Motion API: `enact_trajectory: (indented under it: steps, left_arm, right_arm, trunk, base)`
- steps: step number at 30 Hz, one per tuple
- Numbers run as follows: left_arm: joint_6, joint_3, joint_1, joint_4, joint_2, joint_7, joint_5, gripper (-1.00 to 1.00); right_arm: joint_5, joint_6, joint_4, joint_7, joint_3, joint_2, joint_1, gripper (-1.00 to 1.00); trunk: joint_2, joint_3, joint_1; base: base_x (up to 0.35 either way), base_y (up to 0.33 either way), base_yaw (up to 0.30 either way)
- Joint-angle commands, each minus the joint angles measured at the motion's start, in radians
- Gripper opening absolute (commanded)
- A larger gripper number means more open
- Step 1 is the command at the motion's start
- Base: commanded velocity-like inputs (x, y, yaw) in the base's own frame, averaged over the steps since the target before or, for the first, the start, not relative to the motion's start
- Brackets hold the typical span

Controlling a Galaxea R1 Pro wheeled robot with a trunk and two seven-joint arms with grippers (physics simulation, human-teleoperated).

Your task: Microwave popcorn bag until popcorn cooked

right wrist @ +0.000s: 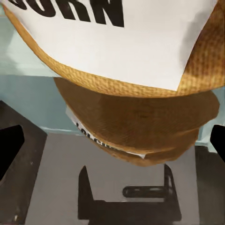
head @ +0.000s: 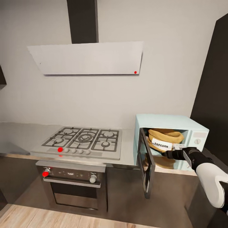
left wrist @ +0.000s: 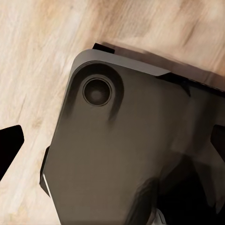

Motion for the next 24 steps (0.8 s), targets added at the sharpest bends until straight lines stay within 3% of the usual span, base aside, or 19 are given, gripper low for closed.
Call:
enact_trajectory:
  steps: [1, 3, 5, 8, 12, 17, 24]
  left_arm:
    - [-0.002, 0.001, 0.000, -0.001, 0.000, 0.003, 0.003, 1.00]
    - [-0.002, 0.001, 0.000, -0.001, -0.001, 0.003, 0.003, 1.00]
    - [-0.002, 0.000, 0.000, -0.001, -0.001, 0.002, 0.003, 1.00]
    - [-0.002, 0.001, 0.000, -0.001, 0.000, 0.002, 0.003, 1.00]
    - [-0.002, 0.001, 0.000, -0.001, -0.001, 0.002, 0.003, 1.00]
    - [-0.002, 0.001, 0.000, -0.002, -0.001, 0.003, 0.003, 1.00]
    - [-0.002, 0.000, 0.000, -0.002, -0.001, 0.001, 0.003, 1.00]
  right_arm:
    - [0.011, -0.038, 0.001, 0.007, -0.008, 0.003, 0.000, 1.00]
    - [0.001, -0.073, 0.000, 0.008, -0.010, 0.005, -0.001, 1.00]
    - [-0.045, -0.083, -0.017, 0.010, -0.012, 0.004, 0.000, 1.00]
    - [-0.056, -0.132, -0.040, 0.007, -0.014, 0.006, 0.000, 1.00]
    - [-0.117, -0.259, -0.025, -0.019, -0.014, 0.037, 0.000, 1.00]
    - [-0.126, -0.465, 0.088, -0.152, -0.013, 0.065, 0.000, 1.00]
    - [-0.125, -0.498, 0.107, -0.173, -0.013, 0.073, 0.000, 1.00]
  trunk:
    - [-0.001, -0.001, 0.000]
    - [-0.001, -0.001, 0.000]
    - [-0.001, -0.001, 0.000]
    - [-0.001, -0.001, 0.000]
    - [-0.001, -0.001, 0.000]
    - [-0.001, -0.001, 0.000]
    - [-0.001, -0.001, 0.000]
  base:
    - [0.000, -0.003, 0.001]
    - [0.000, -0.001, 0.000]
    - [0.000, 0.000, 0.000]
    - [0.000, 0.000, 0.000]
    - [0.000, 0.000, 0.000]
    - [0.000, 0.000, 0.000]
    - [0.006, 0.000, 0.000]
